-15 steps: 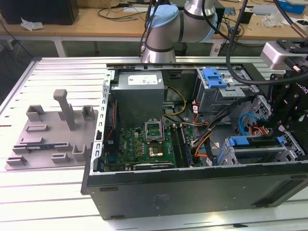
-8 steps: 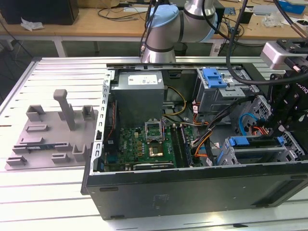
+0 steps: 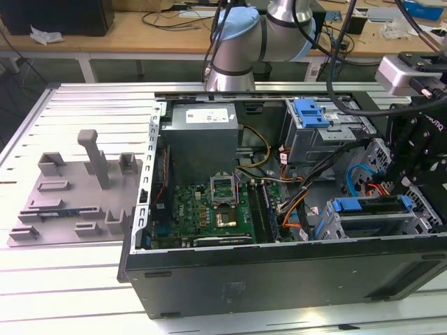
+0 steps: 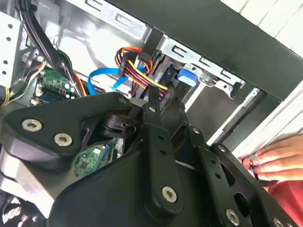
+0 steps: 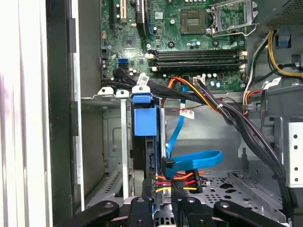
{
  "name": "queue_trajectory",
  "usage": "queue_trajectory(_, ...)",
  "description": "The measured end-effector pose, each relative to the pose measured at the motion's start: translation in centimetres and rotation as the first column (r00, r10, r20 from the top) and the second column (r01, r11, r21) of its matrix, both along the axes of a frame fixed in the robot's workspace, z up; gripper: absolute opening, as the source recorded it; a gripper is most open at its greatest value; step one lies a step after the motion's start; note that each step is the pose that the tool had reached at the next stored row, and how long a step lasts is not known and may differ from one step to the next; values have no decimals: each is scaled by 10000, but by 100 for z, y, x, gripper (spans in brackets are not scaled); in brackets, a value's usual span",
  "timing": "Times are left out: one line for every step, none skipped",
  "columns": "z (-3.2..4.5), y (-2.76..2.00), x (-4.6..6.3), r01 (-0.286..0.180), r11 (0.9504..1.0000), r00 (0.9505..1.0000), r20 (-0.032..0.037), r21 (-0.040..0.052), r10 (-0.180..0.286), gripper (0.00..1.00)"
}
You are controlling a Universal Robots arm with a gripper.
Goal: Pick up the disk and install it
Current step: 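Insert the second disk wire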
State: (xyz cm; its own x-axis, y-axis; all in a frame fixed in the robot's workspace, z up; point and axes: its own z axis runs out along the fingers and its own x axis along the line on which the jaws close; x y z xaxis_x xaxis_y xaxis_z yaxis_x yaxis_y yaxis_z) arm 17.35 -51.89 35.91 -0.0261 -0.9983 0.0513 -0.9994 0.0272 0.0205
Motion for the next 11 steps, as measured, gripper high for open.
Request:
queue_trajectory(45, 1, 7, -35, 9999, 9999, -141, -157, 33, 30)
queue_trajectory(84, 1, 7, -81, 9994, 9997, -215, -341, 74, 30)
queue_trajectory(124, 1, 10, -125, 9990, 9997, -237, -438, 115, 30)
queue_trajectory(152, 1, 16, -148, 9989, 9996, -238, -455, 138, 30)
queue_trajectory(175, 3, 21, -164, 9988, 9996, -238, -466, 153, 30)
queue_trajectory(207, 11, 31, -188, 9987, 9996, -239, -467, 177, 30)
queue_trajectory(216, 29, 34, -202, 9987, 9995, -236, -466, 191, 30)
queue_trajectory(219, 51, 34, -211, 9987, 9995, -233, -469, 200, 30)
queue_trajectory(220, 88, 35, -229, 9984, 9995, -233, -514, 218, 30)
queue_trajectory(219, 110, 35, -242, 9981, 9995, -234, -569, 229, 30)
queue_trajectory(219, 144, 35, -264, 9975, 9994, -237, -659, 249, 30)
